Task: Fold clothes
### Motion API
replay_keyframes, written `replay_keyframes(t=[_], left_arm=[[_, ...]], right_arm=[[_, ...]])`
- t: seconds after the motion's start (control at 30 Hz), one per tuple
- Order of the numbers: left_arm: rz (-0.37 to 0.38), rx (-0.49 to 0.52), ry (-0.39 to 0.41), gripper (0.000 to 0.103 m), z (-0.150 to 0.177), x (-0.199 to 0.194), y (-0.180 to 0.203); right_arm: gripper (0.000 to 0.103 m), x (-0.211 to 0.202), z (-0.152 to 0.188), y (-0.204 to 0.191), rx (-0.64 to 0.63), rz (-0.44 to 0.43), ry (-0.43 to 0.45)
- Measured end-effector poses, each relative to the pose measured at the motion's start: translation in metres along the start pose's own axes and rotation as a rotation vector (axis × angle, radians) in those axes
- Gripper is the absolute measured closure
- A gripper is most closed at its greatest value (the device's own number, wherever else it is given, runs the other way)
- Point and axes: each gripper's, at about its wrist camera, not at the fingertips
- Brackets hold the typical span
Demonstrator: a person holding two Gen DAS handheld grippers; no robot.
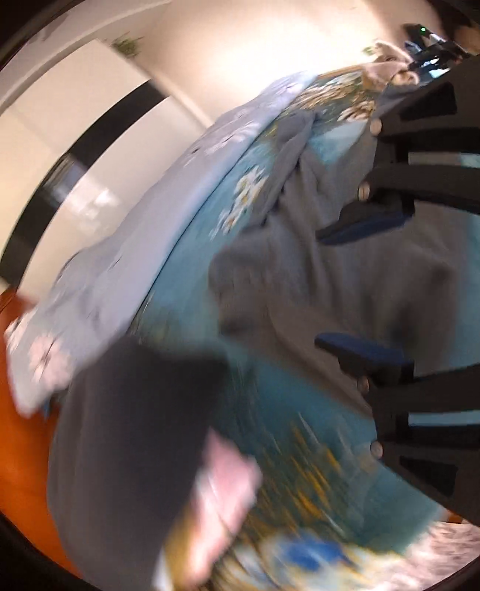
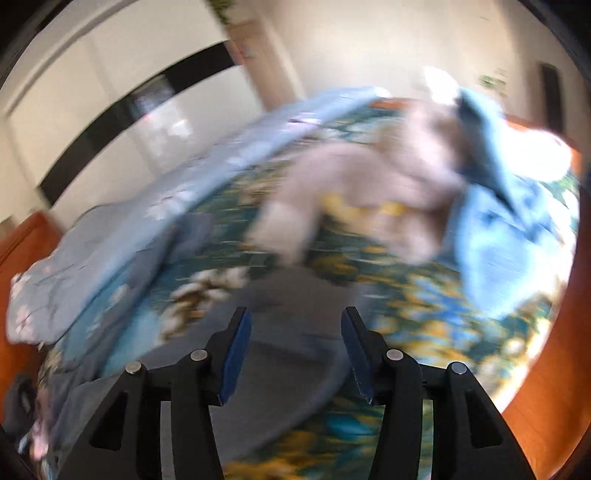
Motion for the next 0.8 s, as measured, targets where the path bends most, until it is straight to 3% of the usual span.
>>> replay_keyframes(t=[0.07, 0.2, 0.33, 0.5, 0.63, 0.7, 0.8], left_arm=[[-0.037, 0.033, -0.007, 0.046, -0.026, 0.031, 0.013], [-0.24, 0.082, 0.01, 0.045, -0.065, 0.087, 0.03], [-0.317, 0.106, -0.081, 0.044, -0.073, 0.132, 0.024], [-0.056, -0.014, -0.122, 0.052, -0.076, 0.147, 0.007], [0.026, -0.013, -0.112, 0.085, -0.081, 0.143, 0.008], [0.044, -0.014, -0.082, 0.094, -0.084, 0.138, 0.011], [0.017, 0.022, -0.054, 0.095, -0.083, 0.129, 0.022]], right_arm=[[0.051, 0.008, 0.001, -0.022, -0.07, -0.031, -0.015], [0.051, 0.023, 0.006, -0.049, -0.19, -0.02, -0.046], [0.051, 0.04, 0.009, -0.048, -0.212, 0.004, -0.072], [0.051, 0.058, 0.013, -0.041, -0.155, -0.004, -0.105], [0.051, 0.071, 0.018, -0.05, -0.165, -0.028, -0.14], [0.051, 0.076, 0.021, -0.054, -0.179, -0.031, -0.152], [0.051, 0.082, 0.024, -0.057, -0.175, -0.042, -0.167]])
Point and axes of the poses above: each gripper's, at about its wrist camera, not at the fingertips, and x roughly the way its jaws point, y to its right, z to its underside, and after that the axes turned 12 degrees about -z, right-handed
